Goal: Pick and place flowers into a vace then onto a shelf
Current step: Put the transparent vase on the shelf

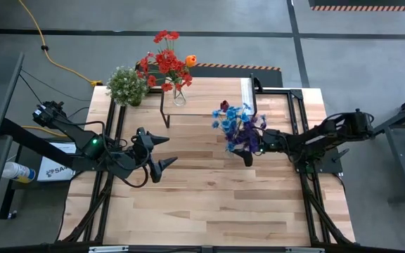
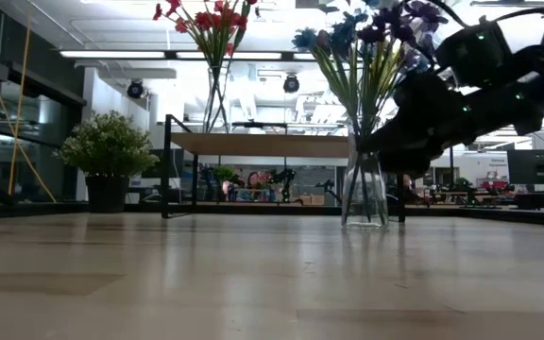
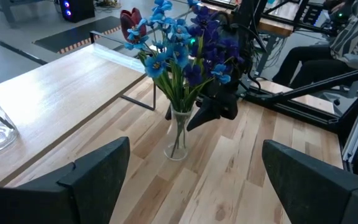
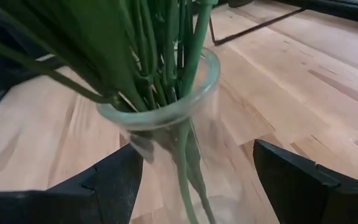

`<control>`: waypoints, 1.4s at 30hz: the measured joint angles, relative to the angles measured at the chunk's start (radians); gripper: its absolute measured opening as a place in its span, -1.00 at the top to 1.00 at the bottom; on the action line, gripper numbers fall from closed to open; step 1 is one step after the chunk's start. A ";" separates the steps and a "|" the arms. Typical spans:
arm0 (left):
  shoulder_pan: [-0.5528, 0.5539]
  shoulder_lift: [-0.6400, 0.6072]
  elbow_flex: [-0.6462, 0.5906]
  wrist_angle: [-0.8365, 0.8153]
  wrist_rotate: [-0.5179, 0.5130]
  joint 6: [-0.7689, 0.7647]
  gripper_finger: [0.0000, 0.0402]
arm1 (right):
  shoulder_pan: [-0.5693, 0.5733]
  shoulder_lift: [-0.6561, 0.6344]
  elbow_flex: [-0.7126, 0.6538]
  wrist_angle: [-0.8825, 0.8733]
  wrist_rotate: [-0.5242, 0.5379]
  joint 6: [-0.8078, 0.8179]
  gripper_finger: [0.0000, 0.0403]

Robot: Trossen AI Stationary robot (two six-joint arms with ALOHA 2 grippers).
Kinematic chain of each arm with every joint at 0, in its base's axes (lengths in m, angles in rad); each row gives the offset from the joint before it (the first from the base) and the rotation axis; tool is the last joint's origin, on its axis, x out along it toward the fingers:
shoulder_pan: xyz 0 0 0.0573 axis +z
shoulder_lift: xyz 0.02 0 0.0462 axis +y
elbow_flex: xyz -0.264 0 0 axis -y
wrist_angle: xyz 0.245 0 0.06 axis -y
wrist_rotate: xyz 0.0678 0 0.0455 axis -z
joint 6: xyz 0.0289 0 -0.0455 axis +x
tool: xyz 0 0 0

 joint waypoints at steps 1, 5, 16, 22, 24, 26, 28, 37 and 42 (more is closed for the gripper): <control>0.000 0.000 0.000 0.000 0.000 0.000 -0.98 | 0.000 0.000 0.011 -0.022 0.000 -0.004 -0.45; 0.000 0.000 0.000 0.000 0.000 0.000 -0.98 | 0.000 0.000 0.052 -0.114 0.000 -0.028 -0.45; 0.000 0.000 0.000 -0.001 0.000 0.000 -0.98 | 0.000 0.000 0.068 -0.130 0.000 -0.047 -0.45; 0.000 0.000 0.000 -0.003 0.000 0.000 -0.98 | 0.000 0.000 0.068 -0.127 0.027 -0.046 -0.45; 0.000 0.000 0.000 -0.004 0.000 0.000 -0.98 | 0.000 0.000 0.068 -0.125 0.035 -0.047 -0.44; 0.000 0.000 0.000 -0.003 0.000 0.000 -0.98 | 0.000 0.000 0.068 -0.121 0.039 -0.047 -0.44; 0.000 0.000 0.000 -0.003 0.000 0.000 -0.98 | 0.000 0.000 0.068 -0.119 0.039 -0.047 -0.43; 0.000 0.000 0.000 -0.003 0.000 0.000 -0.98 | 0.000 0.000 0.069 -0.119 0.035 -0.046 -0.08; 0.000 0.000 0.000 -0.001 0.000 0.000 -0.98 | -0.001 -0.001 0.070 -0.112 0.037 -0.048 0.18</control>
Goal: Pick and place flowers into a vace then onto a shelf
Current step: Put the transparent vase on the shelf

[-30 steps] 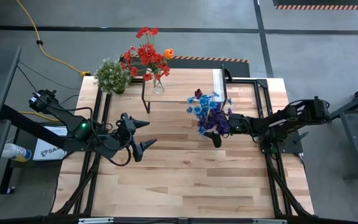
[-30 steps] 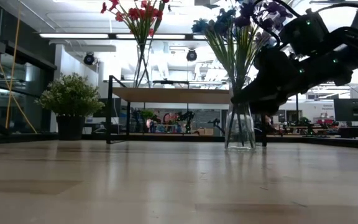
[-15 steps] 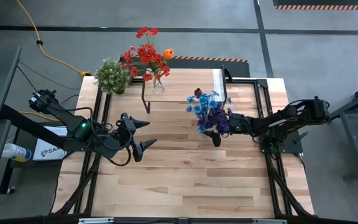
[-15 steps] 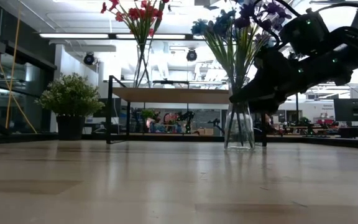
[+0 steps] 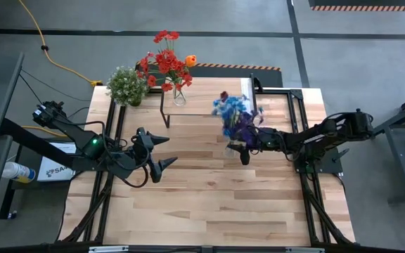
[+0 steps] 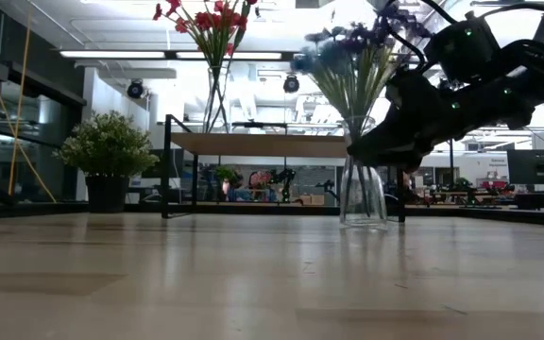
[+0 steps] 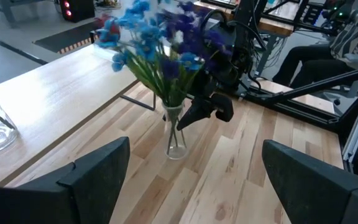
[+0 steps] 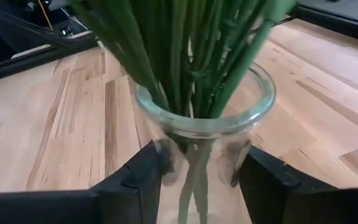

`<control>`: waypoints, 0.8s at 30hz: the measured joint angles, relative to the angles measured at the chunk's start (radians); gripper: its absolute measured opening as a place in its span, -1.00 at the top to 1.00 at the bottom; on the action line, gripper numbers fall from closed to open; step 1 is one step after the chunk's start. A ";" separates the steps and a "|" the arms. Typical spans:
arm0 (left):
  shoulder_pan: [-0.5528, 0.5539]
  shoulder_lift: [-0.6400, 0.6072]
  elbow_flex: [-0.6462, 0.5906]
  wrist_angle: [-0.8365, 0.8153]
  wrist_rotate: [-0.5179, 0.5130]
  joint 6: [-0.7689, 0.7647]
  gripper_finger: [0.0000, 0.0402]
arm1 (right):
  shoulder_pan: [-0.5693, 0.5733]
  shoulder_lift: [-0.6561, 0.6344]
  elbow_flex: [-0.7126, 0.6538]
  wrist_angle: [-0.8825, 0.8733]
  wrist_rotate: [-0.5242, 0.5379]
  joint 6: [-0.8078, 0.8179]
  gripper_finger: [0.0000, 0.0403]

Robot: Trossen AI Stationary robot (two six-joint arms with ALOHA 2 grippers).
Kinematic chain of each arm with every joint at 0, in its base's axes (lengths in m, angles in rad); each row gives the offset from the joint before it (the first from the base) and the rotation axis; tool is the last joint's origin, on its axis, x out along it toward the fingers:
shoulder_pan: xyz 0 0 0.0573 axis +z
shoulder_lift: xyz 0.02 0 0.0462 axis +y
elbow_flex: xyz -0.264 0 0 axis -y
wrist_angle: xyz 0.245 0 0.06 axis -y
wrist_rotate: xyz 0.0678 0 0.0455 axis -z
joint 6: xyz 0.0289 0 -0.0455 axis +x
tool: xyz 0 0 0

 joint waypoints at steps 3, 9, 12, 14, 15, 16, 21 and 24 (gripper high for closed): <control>0.000 0.000 0.000 0.000 0.000 0.000 -0.98 | 0.000 0.000 0.000 0.003 -0.001 0.008 0.19; 0.000 0.000 0.000 0.001 0.000 0.000 -0.98 | 0.001 -0.007 0.000 0.004 -0.004 0.040 0.19; 0.000 0.000 0.000 0.001 0.000 0.000 -0.98 | 0.001 -0.020 -0.001 -0.001 -0.013 0.065 0.19; 0.000 0.000 0.000 0.001 0.000 0.000 -0.98 | 0.002 -0.034 -0.001 0.000 -0.018 0.074 0.19; 0.000 0.000 0.000 0.001 0.000 0.000 -0.98 | 0.002 -0.042 -0.001 0.000 -0.020 0.074 0.19; 0.000 0.000 0.000 0.001 0.000 0.000 -0.98 | 0.002 -0.050 -0.001 0.000 -0.026 0.074 0.19; 0.000 0.000 0.000 0.001 0.000 0.000 -0.98 | 0.003 -0.107 0.000 -0.001 -0.033 0.077 0.19; 0.000 0.000 0.000 0.001 0.000 0.000 -0.98 | 0.003 -0.155 0.034 -0.059 -0.061 0.066 0.19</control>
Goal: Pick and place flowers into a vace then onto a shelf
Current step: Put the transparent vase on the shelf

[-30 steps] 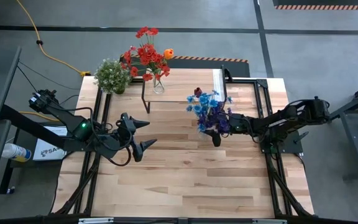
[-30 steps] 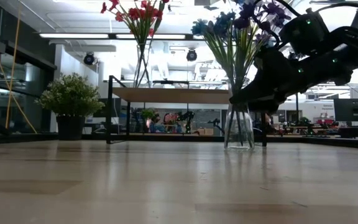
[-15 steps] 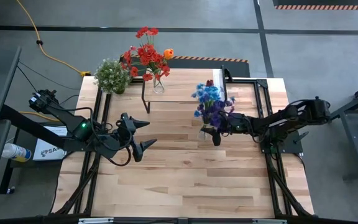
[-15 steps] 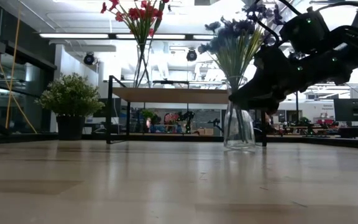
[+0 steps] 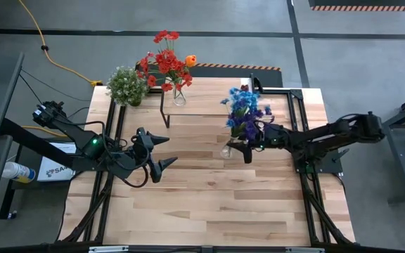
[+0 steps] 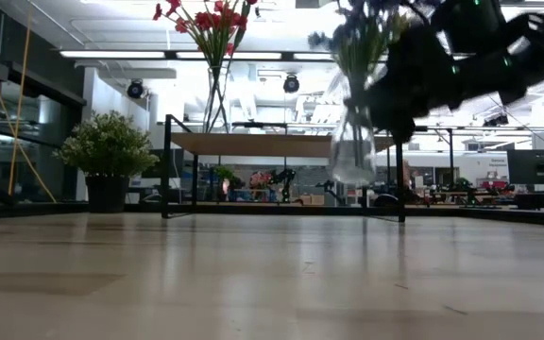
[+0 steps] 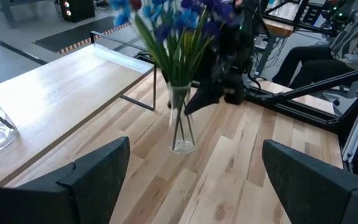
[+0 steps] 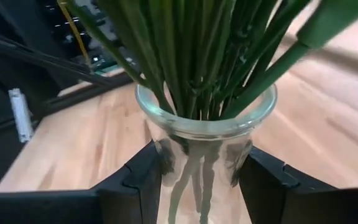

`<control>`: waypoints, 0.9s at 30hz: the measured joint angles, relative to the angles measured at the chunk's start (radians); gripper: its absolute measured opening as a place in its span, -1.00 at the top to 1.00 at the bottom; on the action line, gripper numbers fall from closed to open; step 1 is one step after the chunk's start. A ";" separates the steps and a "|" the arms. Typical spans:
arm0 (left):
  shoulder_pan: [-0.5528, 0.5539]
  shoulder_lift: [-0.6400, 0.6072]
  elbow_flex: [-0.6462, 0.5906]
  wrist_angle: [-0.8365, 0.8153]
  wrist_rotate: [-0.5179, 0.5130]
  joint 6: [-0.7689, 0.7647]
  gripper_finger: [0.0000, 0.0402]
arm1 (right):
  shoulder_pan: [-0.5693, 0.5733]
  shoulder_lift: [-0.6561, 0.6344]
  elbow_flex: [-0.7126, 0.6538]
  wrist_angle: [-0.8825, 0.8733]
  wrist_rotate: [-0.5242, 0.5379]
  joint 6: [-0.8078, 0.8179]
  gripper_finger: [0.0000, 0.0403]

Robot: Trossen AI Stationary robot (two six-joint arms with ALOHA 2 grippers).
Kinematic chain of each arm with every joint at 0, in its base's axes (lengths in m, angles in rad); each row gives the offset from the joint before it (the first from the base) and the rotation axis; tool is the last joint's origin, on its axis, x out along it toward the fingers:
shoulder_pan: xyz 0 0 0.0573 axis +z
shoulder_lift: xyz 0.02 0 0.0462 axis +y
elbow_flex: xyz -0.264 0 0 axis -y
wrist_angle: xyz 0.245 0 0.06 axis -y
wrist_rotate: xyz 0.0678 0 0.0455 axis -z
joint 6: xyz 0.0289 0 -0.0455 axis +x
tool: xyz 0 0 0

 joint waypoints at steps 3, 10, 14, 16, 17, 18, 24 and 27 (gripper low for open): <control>0.000 0.000 0.000 0.000 0.000 -0.007 -0.98 | 0.004 -0.051 0.066 -0.099 -0.025 -0.049 0.19; 0.000 0.000 0.000 0.000 0.000 -0.011 -0.98 | 0.007 -0.139 0.291 -0.465 -0.012 -0.206 0.19; 0.000 0.000 0.000 0.000 0.000 -0.012 -0.98 | -0.018 -0.167 0.401 -0.598 0.003 -0.258 0.19; 0.000 0.000 0.000 0.000 0.000 -0.012 -0.98 | -0.038 -0.179 0.451 -0.667 0.003 -0.277 0.19; 0.000 0.000 0.000 0.000 0.000 -0.012 -0.98 | -0.050 -0.182 0.473 -0.701 0.005 -0.289 0.19; 0.000 0.000 0.000 0.000 0.000 -0.012 -0.98 | -0.063 -0.186 0.495 -0.739 0.011 -0.304 0.19; 0.000 0.000 0.000 0.000 0.000 -0.011 -0.98 | -0.160 -0.194 0.595 -0.860 0.017 -0.373 0.19; 0.000 0.000 0.000 0.000 0.000 -0.011 -0.98 | -0.218 -0.194 0.626 -0.870 0.007 -0.391 0.19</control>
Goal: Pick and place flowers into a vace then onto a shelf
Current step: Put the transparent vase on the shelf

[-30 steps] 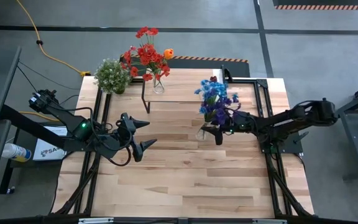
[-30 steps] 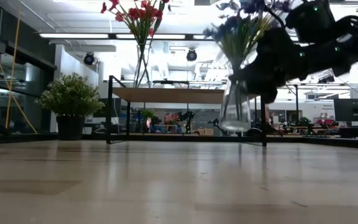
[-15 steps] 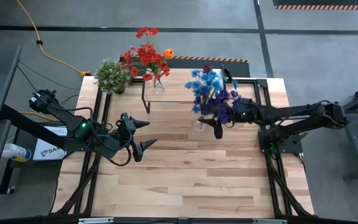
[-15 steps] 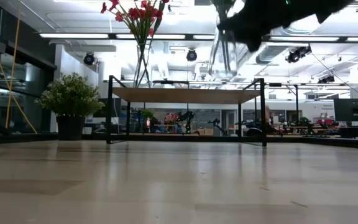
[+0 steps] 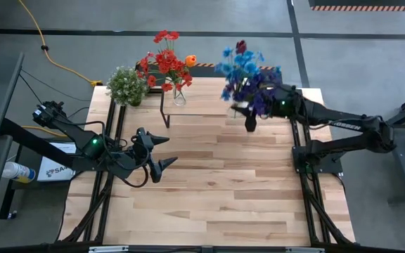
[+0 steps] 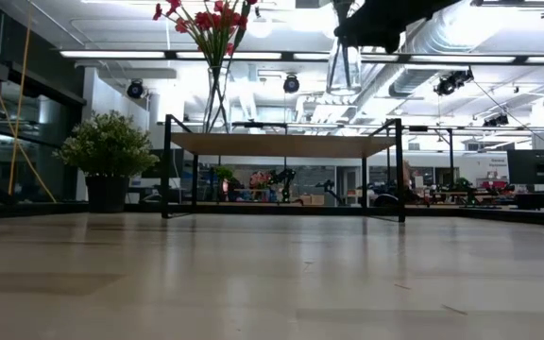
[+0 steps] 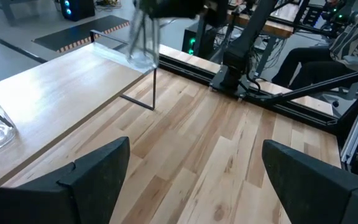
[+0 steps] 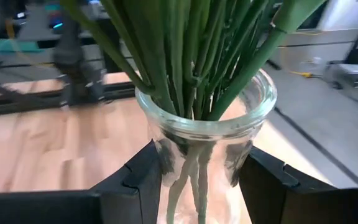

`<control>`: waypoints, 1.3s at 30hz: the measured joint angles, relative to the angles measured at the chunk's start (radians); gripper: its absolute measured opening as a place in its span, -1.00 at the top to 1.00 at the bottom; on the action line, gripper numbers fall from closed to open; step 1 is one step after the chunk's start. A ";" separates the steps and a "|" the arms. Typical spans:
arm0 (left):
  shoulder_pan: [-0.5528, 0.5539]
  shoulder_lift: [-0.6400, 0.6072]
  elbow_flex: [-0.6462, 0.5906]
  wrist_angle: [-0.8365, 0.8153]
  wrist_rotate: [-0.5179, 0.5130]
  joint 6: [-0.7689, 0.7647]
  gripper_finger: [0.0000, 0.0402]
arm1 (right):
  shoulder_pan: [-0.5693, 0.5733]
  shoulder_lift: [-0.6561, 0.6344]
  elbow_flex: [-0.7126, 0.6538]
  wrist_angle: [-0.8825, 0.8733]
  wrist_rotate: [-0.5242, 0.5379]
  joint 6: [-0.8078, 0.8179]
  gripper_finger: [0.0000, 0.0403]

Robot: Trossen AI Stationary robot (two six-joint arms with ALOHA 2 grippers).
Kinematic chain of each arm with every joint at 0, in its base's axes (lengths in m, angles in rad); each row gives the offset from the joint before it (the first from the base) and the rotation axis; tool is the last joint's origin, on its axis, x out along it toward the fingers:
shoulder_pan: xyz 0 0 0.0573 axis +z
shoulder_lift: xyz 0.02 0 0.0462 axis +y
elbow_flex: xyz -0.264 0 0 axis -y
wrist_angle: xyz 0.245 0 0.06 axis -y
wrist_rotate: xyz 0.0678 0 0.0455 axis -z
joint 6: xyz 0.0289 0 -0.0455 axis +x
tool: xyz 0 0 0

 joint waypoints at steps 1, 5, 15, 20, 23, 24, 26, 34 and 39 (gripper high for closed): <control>0.000 0.000 0.000 0.000 0.000 0.000 -0.98 | -0.020 0.000 0.007 0.000 -0.002 -0.002 0.19; 0.000 0.000 0.000 0.000 0.000 0.000 -0.98 | -0.095 0.000 0.026 0.001 -0.022 -0.027 0.19; 0.000 0.000 0.000 0.000 0.000 0.000 -0.98 | -0.217 0.088 0.028 0.075 -0.133 -0.022 0.19; 0.000 0.000 0.000 0.000 0.000 0.000 -0.98 | -0.222 0.163 0.028 0.106 -0.152 -0.018 0.19; 0.000 0.000 0.000 0.000 0.000 0.000 -0.98 | -0.222 0.199 0.028 0.128 -0.153 -0.019 0.19; 0.000 0.000 0.000 0.001 0.000 0.000 -0.98 | -0.222 0.209 0.028 0.134 -0.153 -0.019 0.19; 0.000 0.000 0.000 0.001 0.000 0.000 -0.98 | -0.222 0.225 0.028 0.153 -0.152 -0.022 0.19; 0.000 0.000 0.000 0.000 0.000 0.000 -0.98 | -0.248 0.267 0.028 0.171 -0.150 -0.027 0.19; 0.000 0.000 0.000 -0.002 0.000 0.000 -0.98 | -0.259 0.271 0.028 0.190 -0.142 -0.023 0.19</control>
